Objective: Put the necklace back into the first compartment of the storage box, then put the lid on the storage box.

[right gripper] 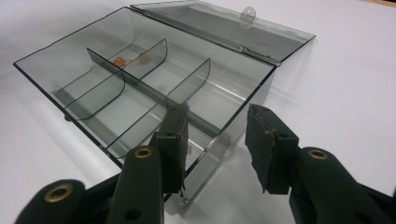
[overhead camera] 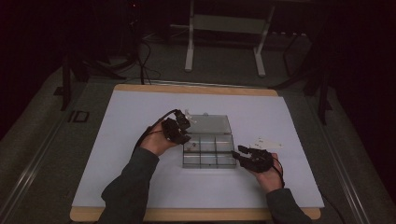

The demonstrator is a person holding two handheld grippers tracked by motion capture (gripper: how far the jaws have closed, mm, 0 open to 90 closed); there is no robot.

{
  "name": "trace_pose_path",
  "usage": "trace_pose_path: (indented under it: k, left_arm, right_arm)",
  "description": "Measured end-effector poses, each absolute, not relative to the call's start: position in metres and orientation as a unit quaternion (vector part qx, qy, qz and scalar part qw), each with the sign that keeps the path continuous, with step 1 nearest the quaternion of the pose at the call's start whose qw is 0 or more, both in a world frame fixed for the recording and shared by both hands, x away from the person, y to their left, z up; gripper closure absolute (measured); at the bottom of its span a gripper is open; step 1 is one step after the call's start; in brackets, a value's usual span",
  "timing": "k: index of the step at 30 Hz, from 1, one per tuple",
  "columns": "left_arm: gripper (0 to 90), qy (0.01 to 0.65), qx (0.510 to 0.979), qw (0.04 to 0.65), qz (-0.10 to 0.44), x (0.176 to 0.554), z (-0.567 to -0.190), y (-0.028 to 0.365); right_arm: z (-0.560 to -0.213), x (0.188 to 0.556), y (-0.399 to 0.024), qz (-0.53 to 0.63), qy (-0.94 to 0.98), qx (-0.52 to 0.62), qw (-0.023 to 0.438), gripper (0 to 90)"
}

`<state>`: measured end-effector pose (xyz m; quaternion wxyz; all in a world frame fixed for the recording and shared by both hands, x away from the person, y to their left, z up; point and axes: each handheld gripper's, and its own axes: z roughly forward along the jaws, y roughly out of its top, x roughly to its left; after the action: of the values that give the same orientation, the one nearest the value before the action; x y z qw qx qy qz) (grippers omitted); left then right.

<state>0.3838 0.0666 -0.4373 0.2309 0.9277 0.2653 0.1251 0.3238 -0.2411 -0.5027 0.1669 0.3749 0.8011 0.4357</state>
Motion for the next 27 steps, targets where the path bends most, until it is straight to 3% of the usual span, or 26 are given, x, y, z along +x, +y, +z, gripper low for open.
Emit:
trace_pose_path:
  k: [27]
  left_arm:
    - [68.8, 0.311, 0.866, 0.338, 0.196, 0.344, -0.433, 0.120]
  right_arm:
    - [-0.491, 0.325, -0.248, 0.441, 0.794, 0.380, 0.177, 58.6]
